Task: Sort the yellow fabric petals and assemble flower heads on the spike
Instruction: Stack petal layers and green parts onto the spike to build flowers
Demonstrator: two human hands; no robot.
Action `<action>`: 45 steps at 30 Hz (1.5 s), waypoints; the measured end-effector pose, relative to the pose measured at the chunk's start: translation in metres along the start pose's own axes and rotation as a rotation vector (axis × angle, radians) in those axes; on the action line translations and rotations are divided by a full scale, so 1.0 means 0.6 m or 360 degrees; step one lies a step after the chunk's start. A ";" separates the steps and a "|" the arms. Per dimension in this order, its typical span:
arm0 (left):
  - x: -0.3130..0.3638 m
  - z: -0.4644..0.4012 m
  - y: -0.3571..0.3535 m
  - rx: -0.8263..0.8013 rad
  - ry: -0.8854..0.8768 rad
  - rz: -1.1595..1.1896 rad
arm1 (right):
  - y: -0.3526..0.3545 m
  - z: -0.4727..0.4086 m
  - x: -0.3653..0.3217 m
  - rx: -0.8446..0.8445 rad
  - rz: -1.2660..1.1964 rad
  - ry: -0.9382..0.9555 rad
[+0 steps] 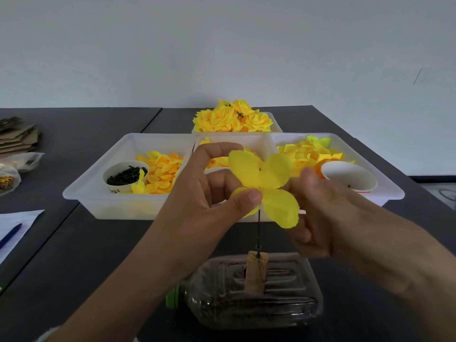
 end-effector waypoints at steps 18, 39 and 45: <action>-0.037 0.011 0.002 -0.0106 0.0157 -0.0152 | 0.021 -0.004 0.031 0.0280 0.0054 -0.0012; -0.078 0.034 0.011 0.0012 0.0192 0.0103 | 0.021 -0.004 0.078 0.0255 -0.0015 0.0026; -0.094 0.043 0.007 0.0033 0.0216 0.0189 | 0.020 -0.006 0.093 0.0287 0.0033 0.0057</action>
Point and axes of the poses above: each hand's wrist, its own z-axis away from the middle knuckle, its own y-axis out of the back of the hand, x = y × z, the point moved 5 cm from there along -z, towards the middle knuckle, and after that the axes turned 6 degrees about -y, right-handed, at the moved point
